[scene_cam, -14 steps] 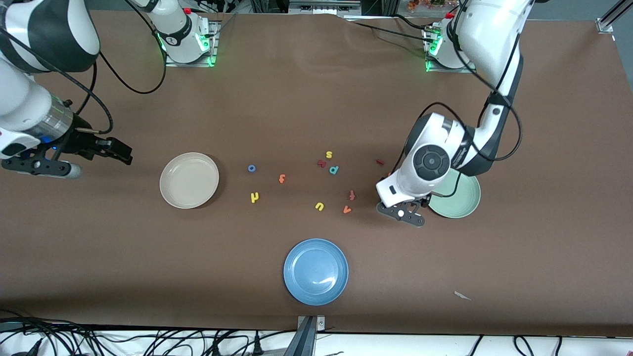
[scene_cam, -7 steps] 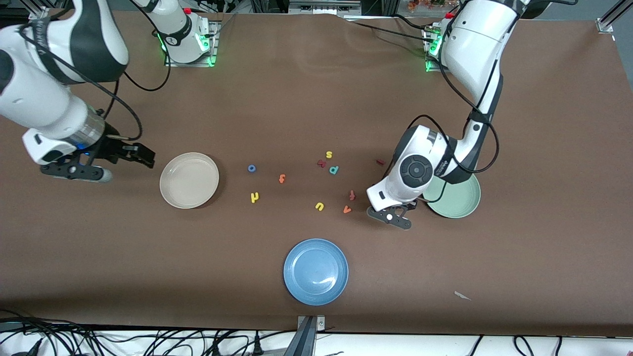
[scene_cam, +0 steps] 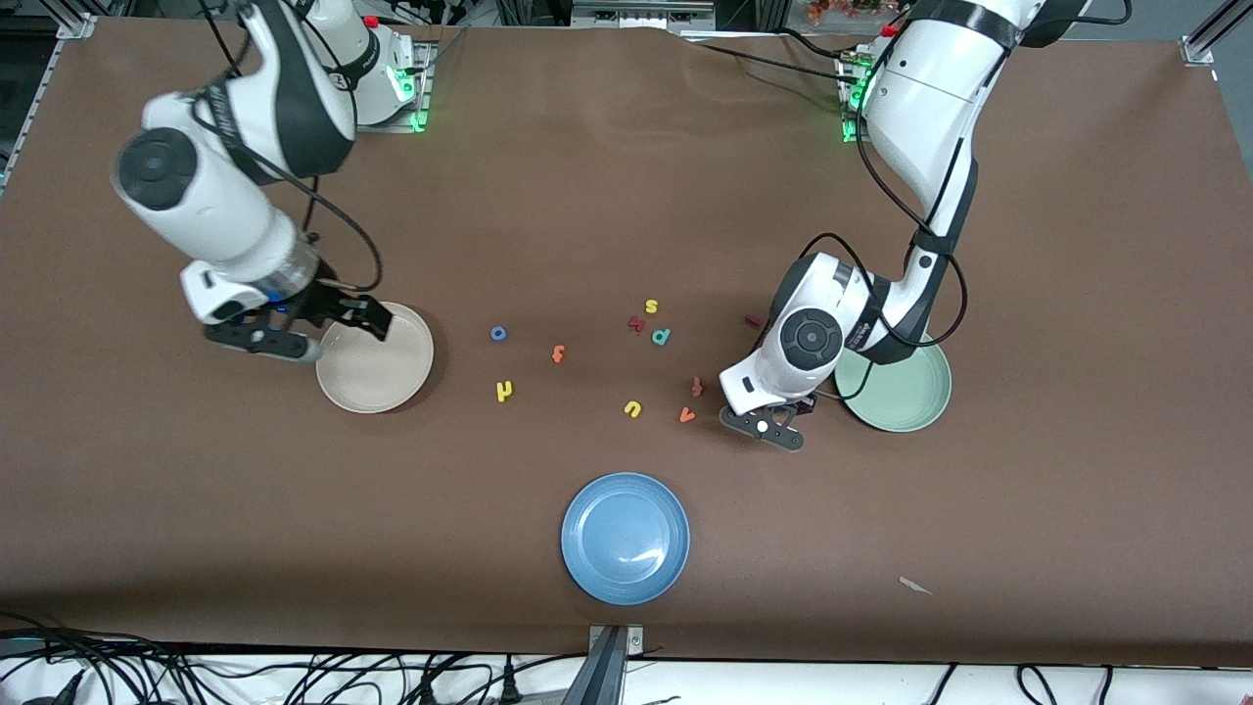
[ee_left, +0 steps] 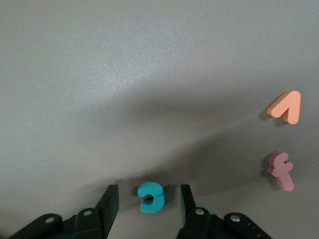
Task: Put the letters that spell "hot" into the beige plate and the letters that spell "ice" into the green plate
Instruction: 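Carry the teal c to the green plate while the right gripper reaches the blue o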
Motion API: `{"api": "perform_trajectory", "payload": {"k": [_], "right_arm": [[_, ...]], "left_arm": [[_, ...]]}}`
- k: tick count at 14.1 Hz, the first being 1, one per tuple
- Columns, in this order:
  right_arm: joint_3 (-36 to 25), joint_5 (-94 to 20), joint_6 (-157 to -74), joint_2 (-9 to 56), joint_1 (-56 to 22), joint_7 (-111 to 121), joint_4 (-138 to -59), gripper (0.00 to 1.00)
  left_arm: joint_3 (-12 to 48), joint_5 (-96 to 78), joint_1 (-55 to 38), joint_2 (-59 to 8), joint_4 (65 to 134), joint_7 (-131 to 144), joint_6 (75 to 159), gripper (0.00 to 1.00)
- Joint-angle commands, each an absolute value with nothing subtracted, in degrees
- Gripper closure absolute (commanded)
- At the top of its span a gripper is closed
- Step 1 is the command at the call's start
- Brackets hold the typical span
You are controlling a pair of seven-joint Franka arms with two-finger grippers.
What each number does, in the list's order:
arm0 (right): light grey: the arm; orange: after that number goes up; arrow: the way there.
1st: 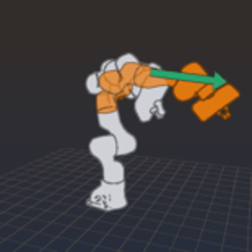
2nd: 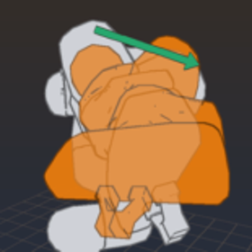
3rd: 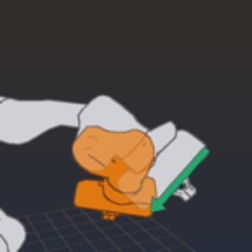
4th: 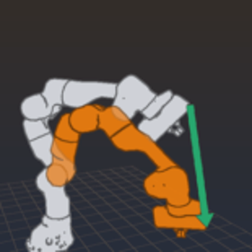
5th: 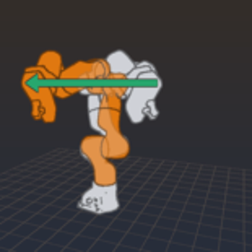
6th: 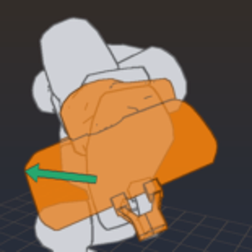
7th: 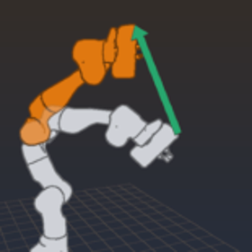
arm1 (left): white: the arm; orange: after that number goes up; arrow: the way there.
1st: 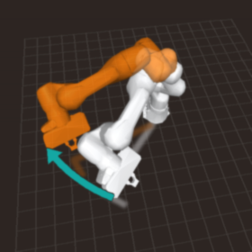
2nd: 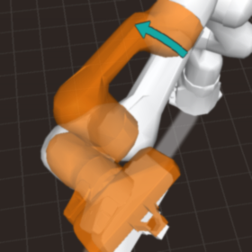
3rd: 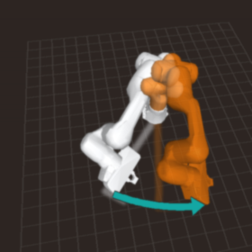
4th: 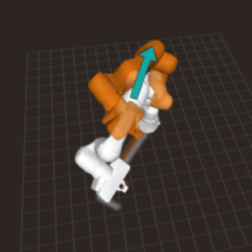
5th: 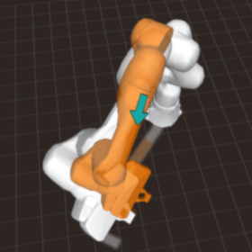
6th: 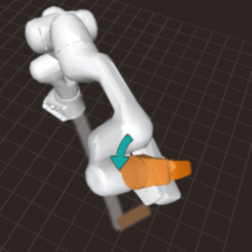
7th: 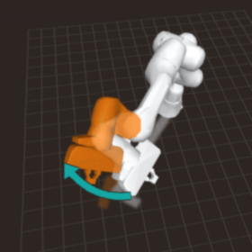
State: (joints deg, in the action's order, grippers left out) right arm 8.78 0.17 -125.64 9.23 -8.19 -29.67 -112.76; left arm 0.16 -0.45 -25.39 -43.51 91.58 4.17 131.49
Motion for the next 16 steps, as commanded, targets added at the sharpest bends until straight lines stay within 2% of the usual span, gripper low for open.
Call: {"api": "perform_trajectory", "payload": {"k": [1, 4, 5, 6, 9, 12, 16], "right_arm": [[9.23, 0.35, -130.77, 10.54, -10.89, -35.49, -116.45, 0.0], [9.23, 0.35, -133.41, 13.44, -13.27, -39.19, -117.42, 0.0], [9.23, 0.35, -135.07, 14.23, -13.97, -39.55, -118.47, 0.0], [9.23, 0.35, -137.35, 14.85, -14.84, -40.51, -119.61, 0.0], [9.23, 0.35, -143.77, 17.48, -16.61, -42.18, -122.78, 0.0], [9.23, 0.35, -147.46, 21.52, -18.63, -42.54, -122.78, 0.0], [9.14, 0.53, -149.76, 25.4, -20.74, -44.91, -122.08, 0.0]], "left_arm": [[-0.35, -2.37, -26.45, -44.03, 92.2, 4.04, 132.62, 0.44], [-0.35, -2.29, -26.28, -44.03, 92.63, 3.52, 132.63, 0.88], [-0.35, -2.29, -26.19, -44.03, 92.64, 3.43, 132.63, 0.96], [-0.35, -2.29, -26.1, -43.69, 92.64, 3.34, 132.19, 1.0], [-0.44, -1.76, -25.58, -42.02, 92.2, 3.51, 131.57, 1.0], [-0.62, -1.67, -22.34, -39.47, 91.67, 1.42, 128.07, 1.0], [-0.79, -1.67, -18.64, -34.55, 91.93, -2.72, 118.85, 1.0]]}}
